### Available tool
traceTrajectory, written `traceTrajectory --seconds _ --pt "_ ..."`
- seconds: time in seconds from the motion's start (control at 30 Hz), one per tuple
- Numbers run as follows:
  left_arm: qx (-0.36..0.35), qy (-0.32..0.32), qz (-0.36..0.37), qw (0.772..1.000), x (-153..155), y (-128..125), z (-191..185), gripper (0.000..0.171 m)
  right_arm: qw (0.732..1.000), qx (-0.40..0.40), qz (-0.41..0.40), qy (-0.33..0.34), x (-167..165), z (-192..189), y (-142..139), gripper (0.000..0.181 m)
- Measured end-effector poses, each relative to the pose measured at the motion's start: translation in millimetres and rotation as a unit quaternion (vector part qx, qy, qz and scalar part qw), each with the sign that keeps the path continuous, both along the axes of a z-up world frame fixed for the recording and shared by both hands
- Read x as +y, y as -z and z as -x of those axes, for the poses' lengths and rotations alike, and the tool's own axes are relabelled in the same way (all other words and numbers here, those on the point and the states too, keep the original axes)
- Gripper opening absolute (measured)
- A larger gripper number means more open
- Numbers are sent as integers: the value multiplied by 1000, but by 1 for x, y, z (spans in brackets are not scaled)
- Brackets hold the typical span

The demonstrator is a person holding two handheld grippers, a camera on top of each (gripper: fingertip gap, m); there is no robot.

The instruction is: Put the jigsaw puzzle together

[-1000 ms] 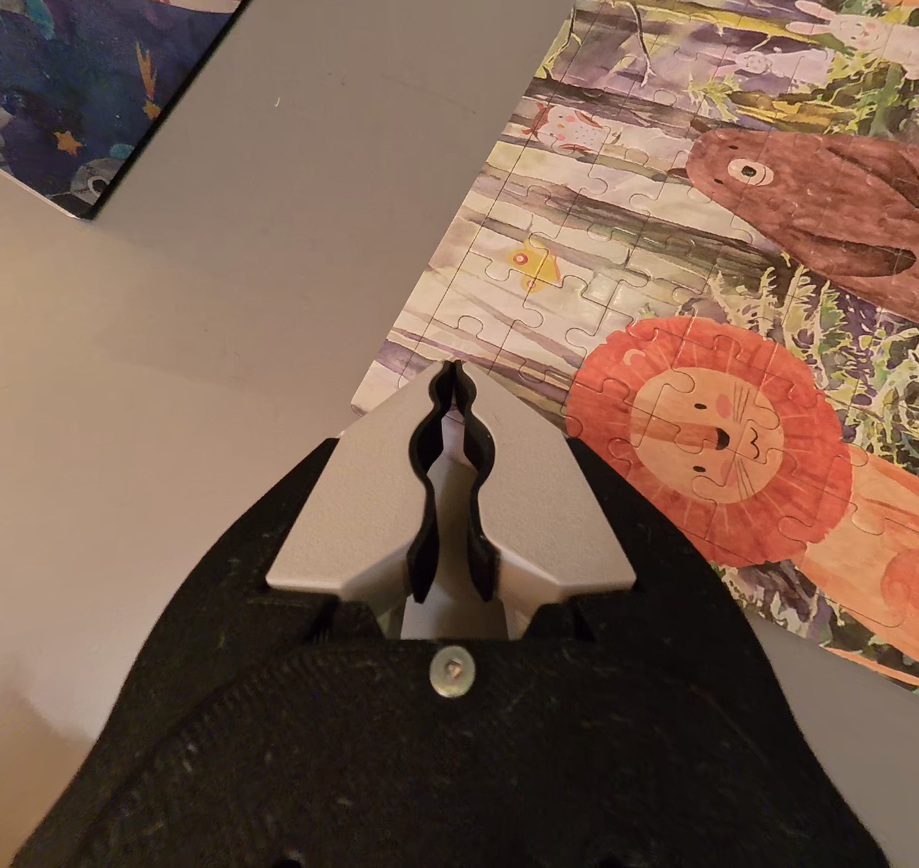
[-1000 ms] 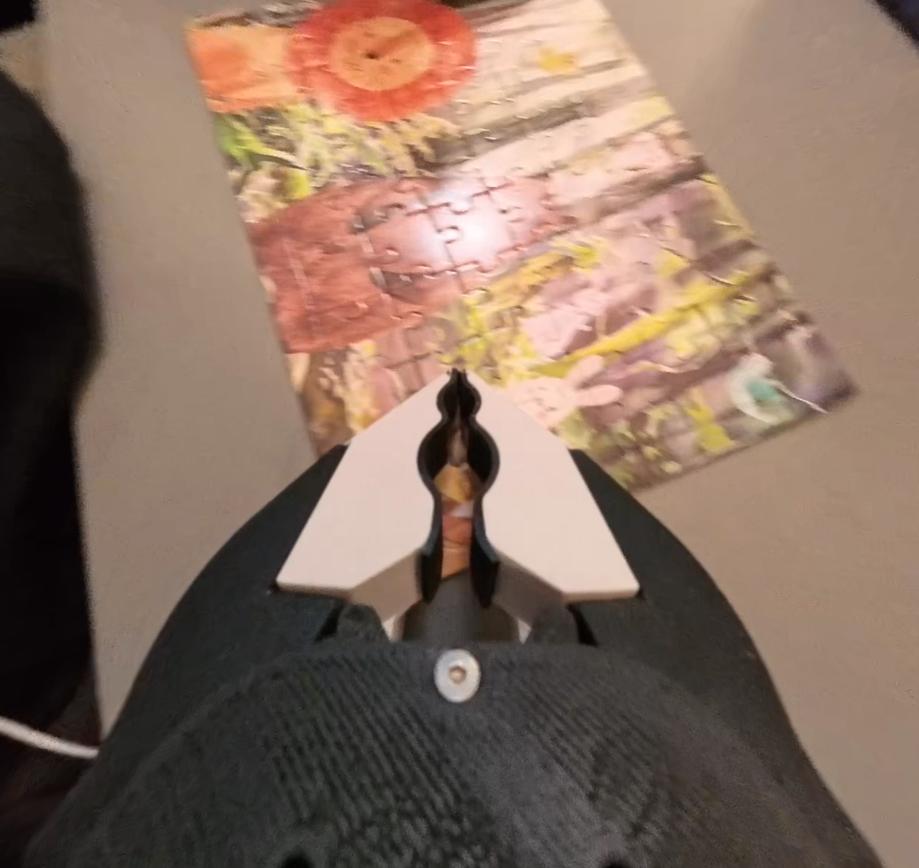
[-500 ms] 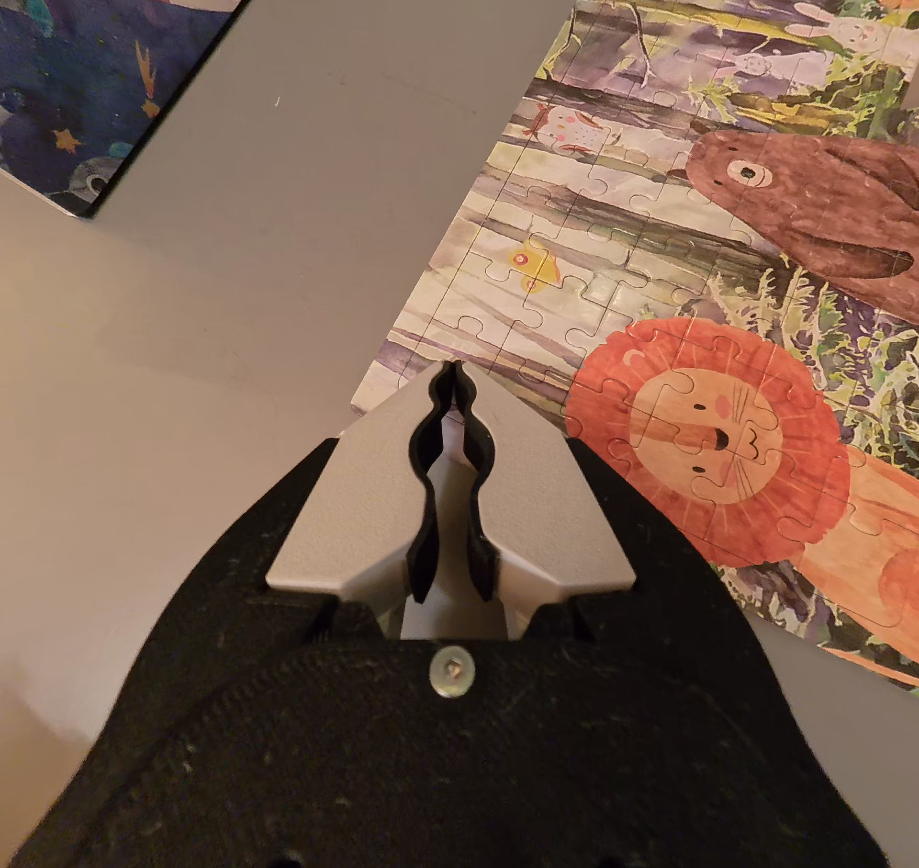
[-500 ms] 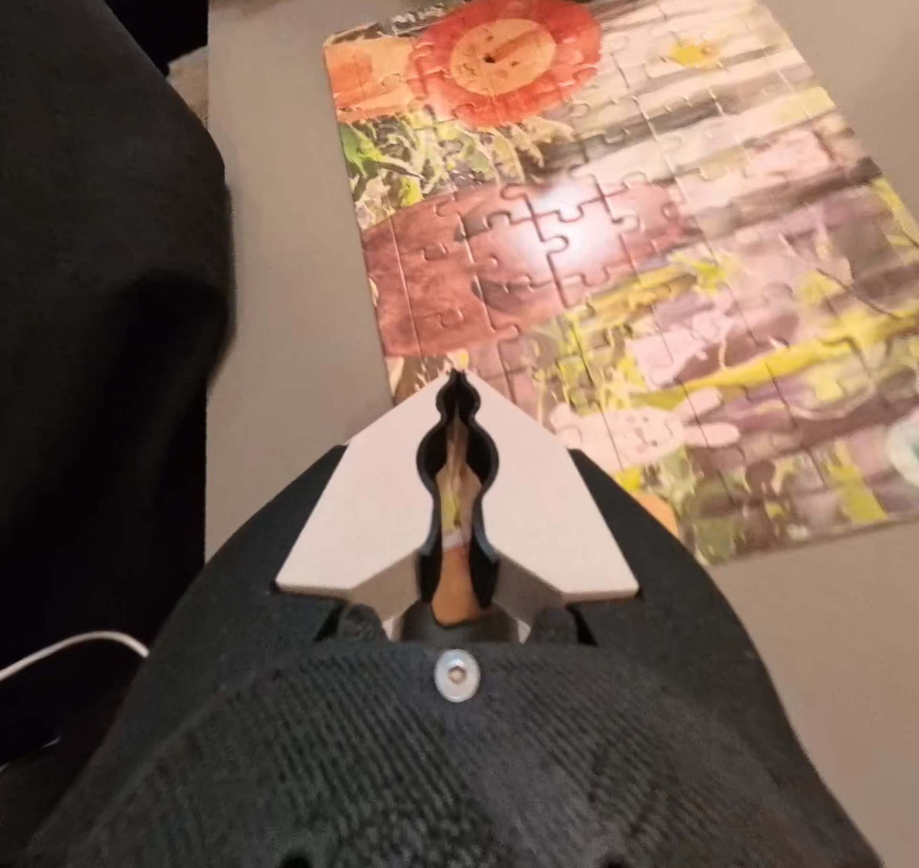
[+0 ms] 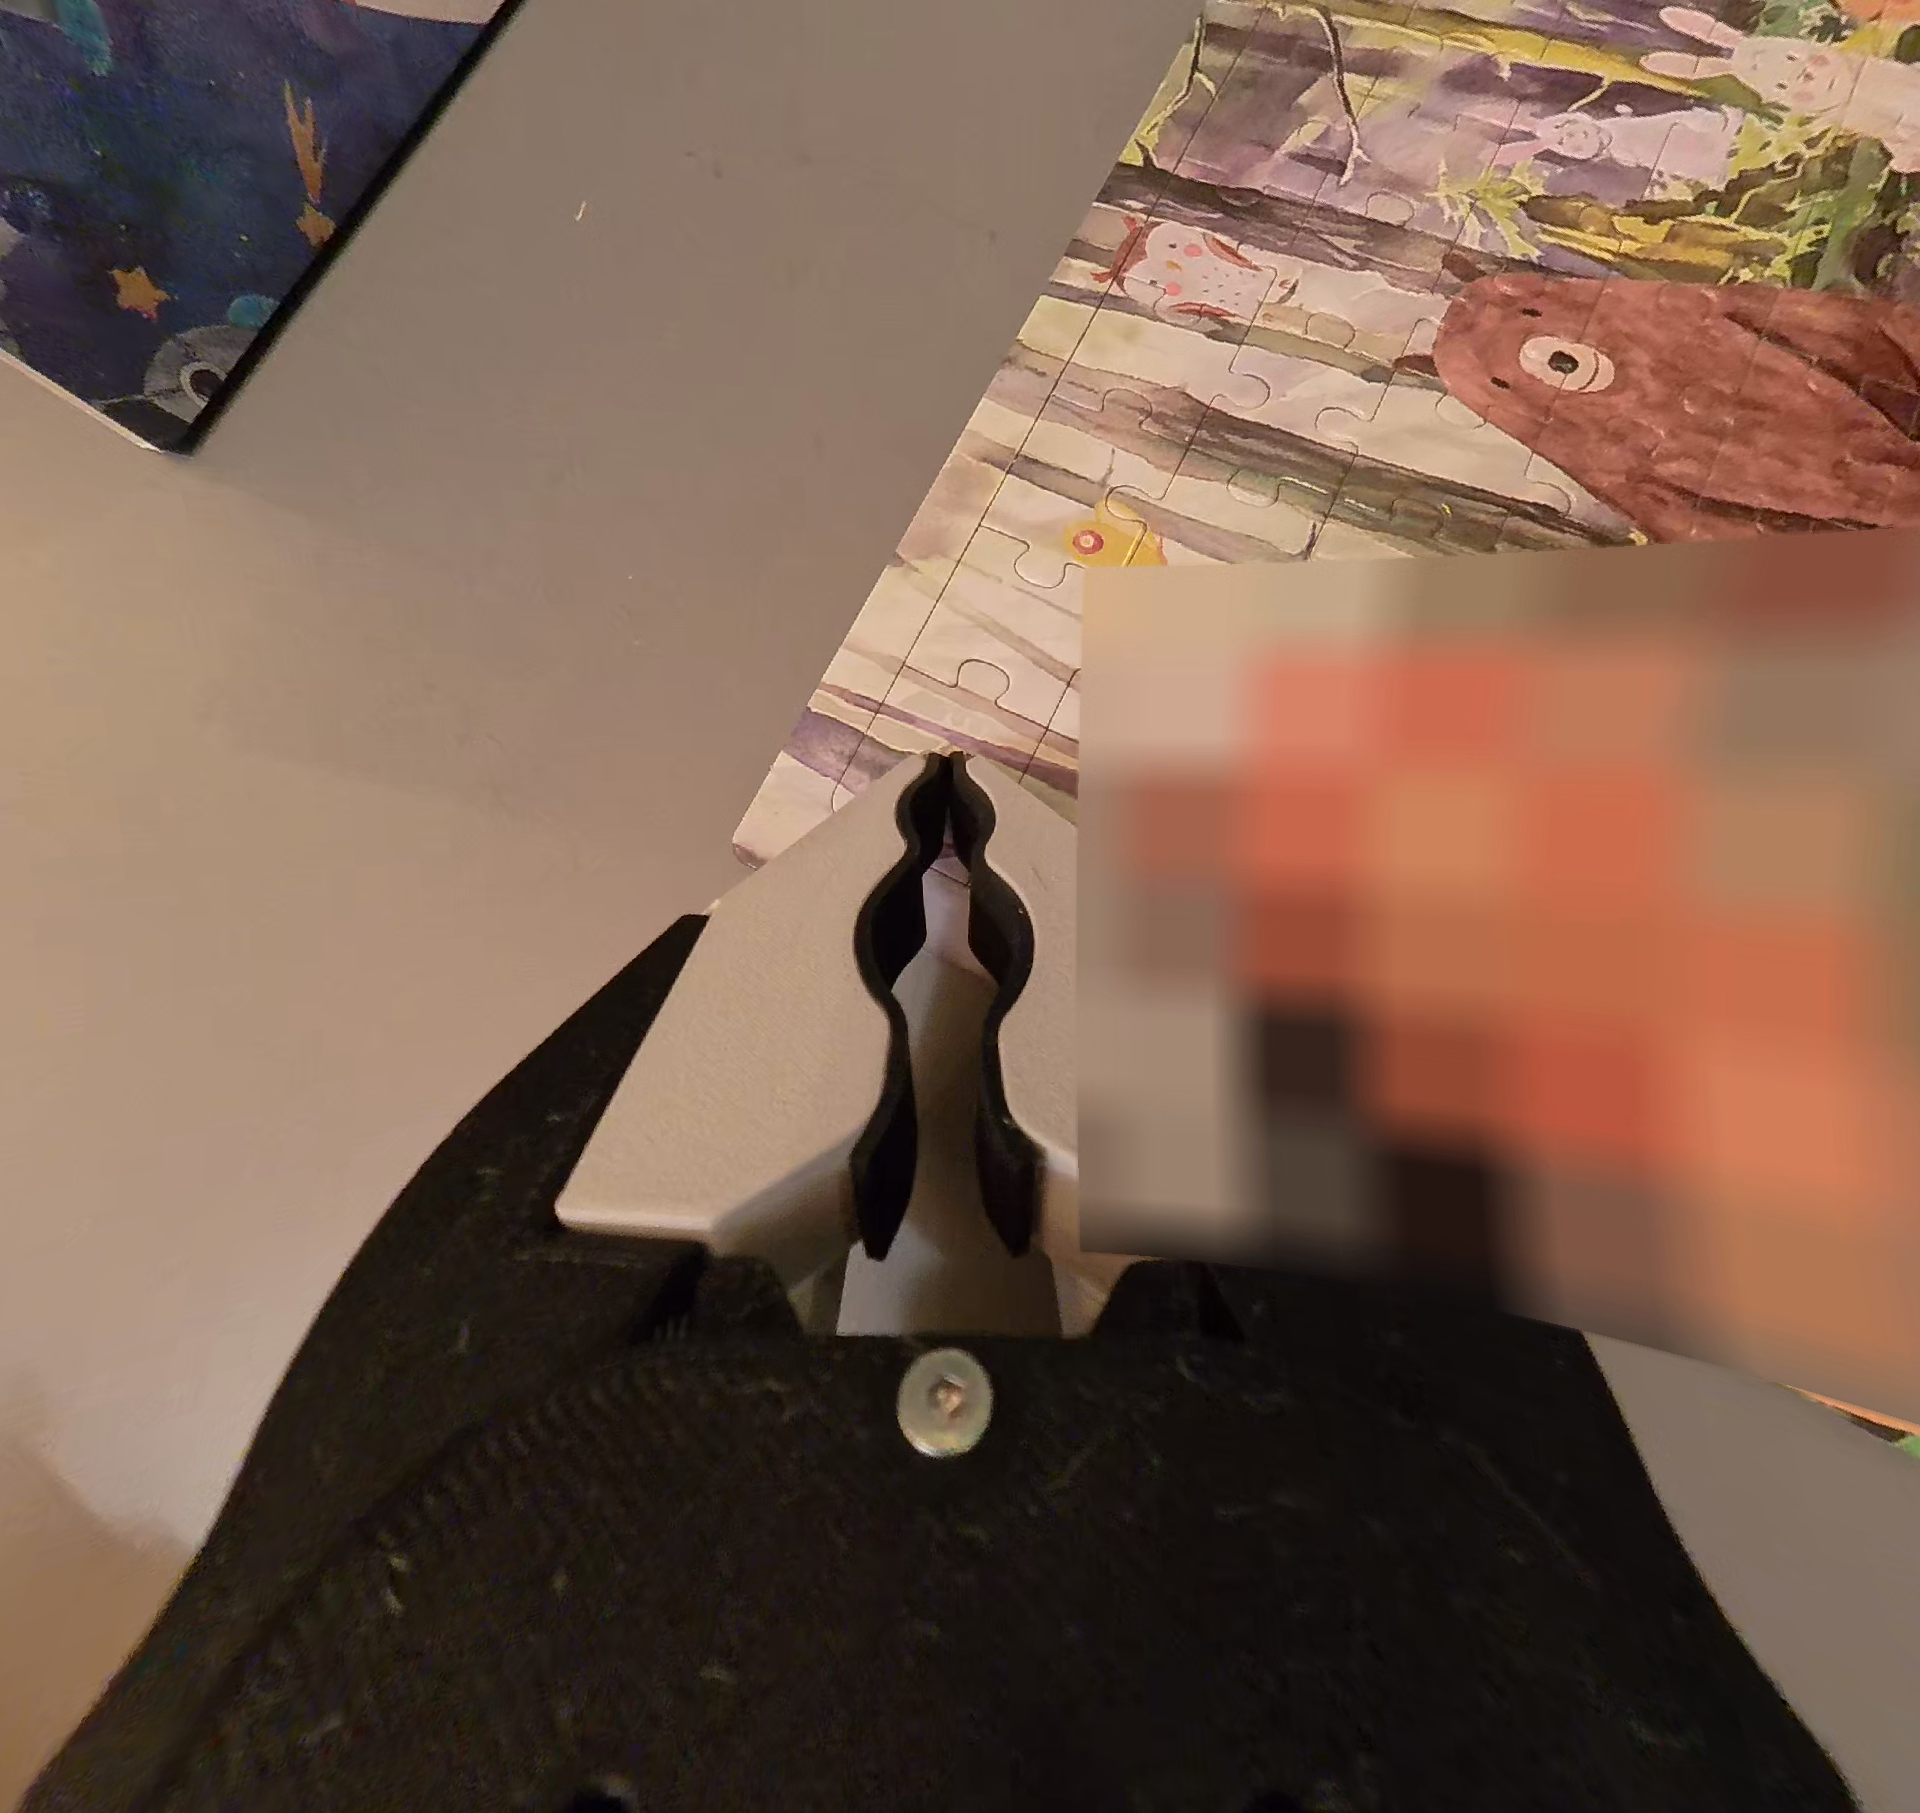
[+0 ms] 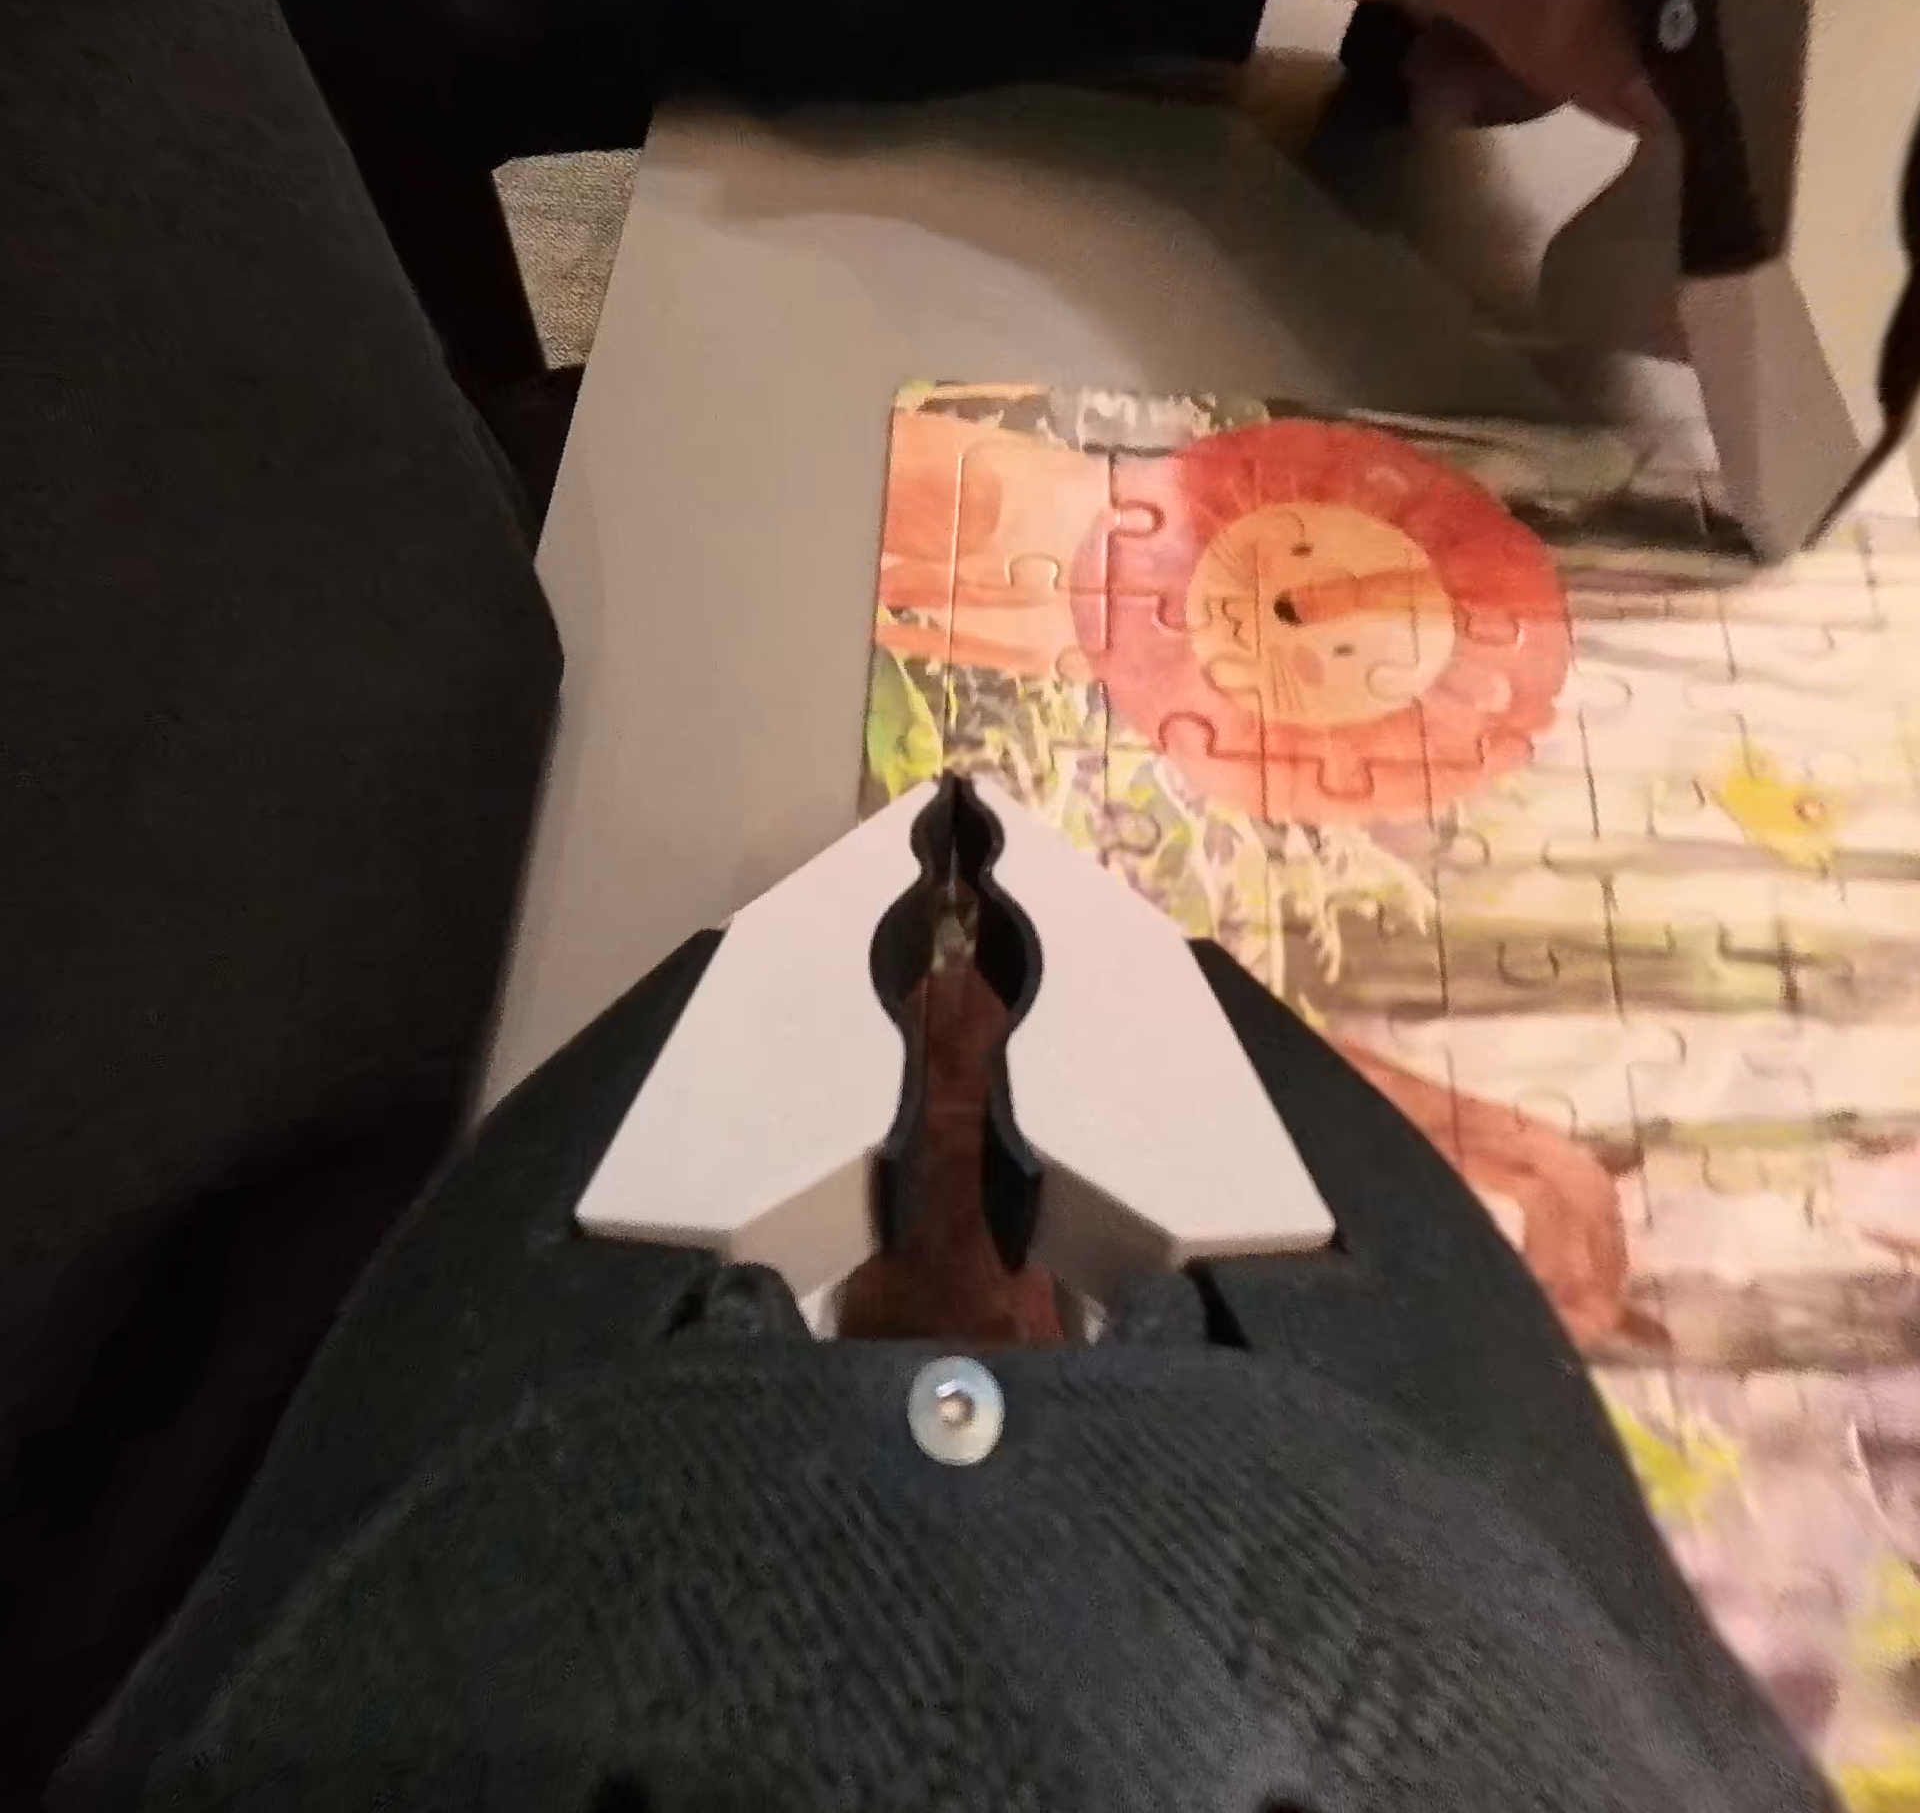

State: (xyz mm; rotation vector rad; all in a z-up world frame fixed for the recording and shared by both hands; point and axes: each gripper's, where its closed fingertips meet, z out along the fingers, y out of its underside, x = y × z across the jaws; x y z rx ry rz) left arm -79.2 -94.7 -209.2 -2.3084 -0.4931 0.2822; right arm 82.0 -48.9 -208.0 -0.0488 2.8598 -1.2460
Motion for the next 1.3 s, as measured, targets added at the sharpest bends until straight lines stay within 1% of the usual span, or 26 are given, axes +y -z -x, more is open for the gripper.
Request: traceTrajectory --seconds 0.07,0.27,0.4,0.5,0.53,0.67,0.73,0.77,0.83,0.9,0.97,1.03,1.07,1.13,1.2,1.3 --pt "-1 0 -1 1000 0 0 0 0 1000 3 1 -12 -15 0 0 0" --pt "0 -1 0 1000 0 0 0 0 999 34 -6 -4 -55 20 -1 0" --pt "0 -1 0 1000 0 0 -1 0 999 46 -2 10 -68 46 -1 0" --pt "3 2 3 1000 0 0 -1 0 999 36 -14 30 -60 76 -1 0" --pt "5 2 5 1000 0 0 -1 0 998 37 -15 48 -56 92 -1 0" --pt "5 1 7 1000 -1 0 -1 0 985 51 -12 163 -21 161 -1 0" --pt "-3 -2 3 1000 -2 0 0 1 974 42 -12 221 -1 182 -1 0" --pt "-5 -4 3 1000 -2 -1 0 1 970 39 -10 238 6 187 -1 0" --pt "-5 -8 3 1000 -3 -1 1 1 967 38 -6 253 9 190 -1 0" --pt "-5 -9 3 1000 -3 -1 0 1 966 50 -9 253 3 189 -2 0" --pt "-8 -5 -3 1000 -1 -1 -1 0 971 56 -9 232 -11 180 -2 0" --pt "-27 15 -14 999 7 -2 -9 2 974 57 -9 218 -24 171 -2 0" --pt "-29 15 -15 999 9 -1 -10 1 975 67 -14 214 -27 171 -1 0" --pt "-24 12 -12 1000 11 0 -9 0 974 90 -29 207 -21 171 -1 0" --pt "-24 10 -12 1000 11 0 -8 0 969 100 -45 219 -5 175 -1 0" --pt "-37 8 -18 999 12 0 -7 0 965 74 -42 248 27 176 -2 0"
